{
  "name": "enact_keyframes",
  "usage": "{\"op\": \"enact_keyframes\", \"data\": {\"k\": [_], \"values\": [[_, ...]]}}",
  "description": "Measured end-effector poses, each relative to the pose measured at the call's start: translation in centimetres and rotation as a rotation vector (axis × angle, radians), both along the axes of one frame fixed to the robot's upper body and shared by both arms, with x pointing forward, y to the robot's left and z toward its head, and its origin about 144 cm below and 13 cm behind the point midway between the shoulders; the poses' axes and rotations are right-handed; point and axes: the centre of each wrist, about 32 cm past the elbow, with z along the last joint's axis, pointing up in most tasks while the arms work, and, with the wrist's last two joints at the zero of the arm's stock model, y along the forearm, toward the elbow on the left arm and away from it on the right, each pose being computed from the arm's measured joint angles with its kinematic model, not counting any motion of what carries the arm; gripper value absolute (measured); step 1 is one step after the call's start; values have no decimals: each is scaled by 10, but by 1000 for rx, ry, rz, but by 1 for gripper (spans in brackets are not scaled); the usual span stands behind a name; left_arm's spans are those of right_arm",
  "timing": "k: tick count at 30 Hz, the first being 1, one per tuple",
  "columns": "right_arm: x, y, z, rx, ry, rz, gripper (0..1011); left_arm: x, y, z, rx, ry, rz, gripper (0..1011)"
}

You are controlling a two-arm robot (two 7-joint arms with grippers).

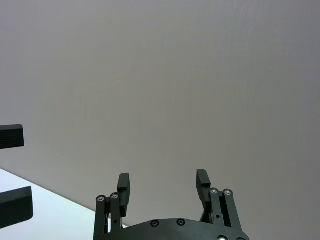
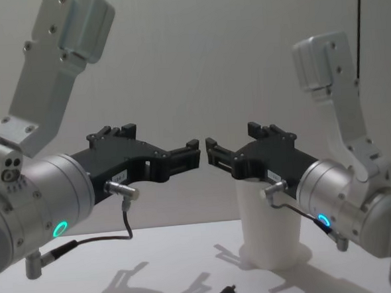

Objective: Place the pen into the pen holder.

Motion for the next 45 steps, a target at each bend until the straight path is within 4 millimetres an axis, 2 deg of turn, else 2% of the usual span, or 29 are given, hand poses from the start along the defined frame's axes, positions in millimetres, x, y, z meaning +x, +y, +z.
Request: {"op": "enact_keyframes", "data": {"k": [8, 28, 36, 45], "values": [[-1, -1, 6, 26, -4, 10, 999, 0, 0, 0, 0, 0, 0, 1003], [-20, -7, 40, 152, 11, 32, 1002, 0, 0, 0, 0, 0, 0, 1003], [-23, -10, 40, 155, 17, 26, 1001, 0, 0, 0, 0, 0, 0, 1003], [-39, -30, 35, 148, 52, -19, 1002, 0, 0, 0, 0, 0, 0, 1003]]}}
